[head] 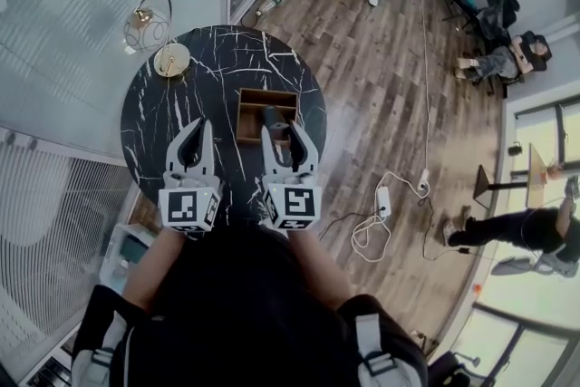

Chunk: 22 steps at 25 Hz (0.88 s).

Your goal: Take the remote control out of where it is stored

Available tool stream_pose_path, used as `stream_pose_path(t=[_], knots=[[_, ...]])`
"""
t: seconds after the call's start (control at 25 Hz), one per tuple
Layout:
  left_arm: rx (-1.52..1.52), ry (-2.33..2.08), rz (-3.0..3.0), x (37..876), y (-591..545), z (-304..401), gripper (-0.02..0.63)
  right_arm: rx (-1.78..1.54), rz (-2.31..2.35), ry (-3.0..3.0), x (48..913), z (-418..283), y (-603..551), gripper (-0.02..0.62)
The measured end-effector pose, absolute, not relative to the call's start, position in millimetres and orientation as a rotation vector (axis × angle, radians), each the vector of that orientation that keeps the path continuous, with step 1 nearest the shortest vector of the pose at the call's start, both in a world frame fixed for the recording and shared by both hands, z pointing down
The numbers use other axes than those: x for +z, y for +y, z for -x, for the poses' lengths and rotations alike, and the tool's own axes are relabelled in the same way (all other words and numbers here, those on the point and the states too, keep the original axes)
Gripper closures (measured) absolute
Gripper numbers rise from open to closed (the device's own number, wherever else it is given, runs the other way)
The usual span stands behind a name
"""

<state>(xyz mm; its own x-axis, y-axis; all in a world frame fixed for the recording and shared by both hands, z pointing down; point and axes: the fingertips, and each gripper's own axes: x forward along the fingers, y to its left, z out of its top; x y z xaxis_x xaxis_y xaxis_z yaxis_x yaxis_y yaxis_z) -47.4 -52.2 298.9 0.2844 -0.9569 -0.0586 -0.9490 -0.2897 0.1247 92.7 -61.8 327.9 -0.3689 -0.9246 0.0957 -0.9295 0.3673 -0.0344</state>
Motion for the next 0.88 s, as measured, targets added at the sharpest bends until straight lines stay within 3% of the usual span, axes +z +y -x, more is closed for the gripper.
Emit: stream_pose_path(t=[0.88], knots=[[-0.130, -1.838, -2.473, 305, -50, 52, 0.597, 0.168, -1.728, -2.513, 338, -91, -65, 0.411]])
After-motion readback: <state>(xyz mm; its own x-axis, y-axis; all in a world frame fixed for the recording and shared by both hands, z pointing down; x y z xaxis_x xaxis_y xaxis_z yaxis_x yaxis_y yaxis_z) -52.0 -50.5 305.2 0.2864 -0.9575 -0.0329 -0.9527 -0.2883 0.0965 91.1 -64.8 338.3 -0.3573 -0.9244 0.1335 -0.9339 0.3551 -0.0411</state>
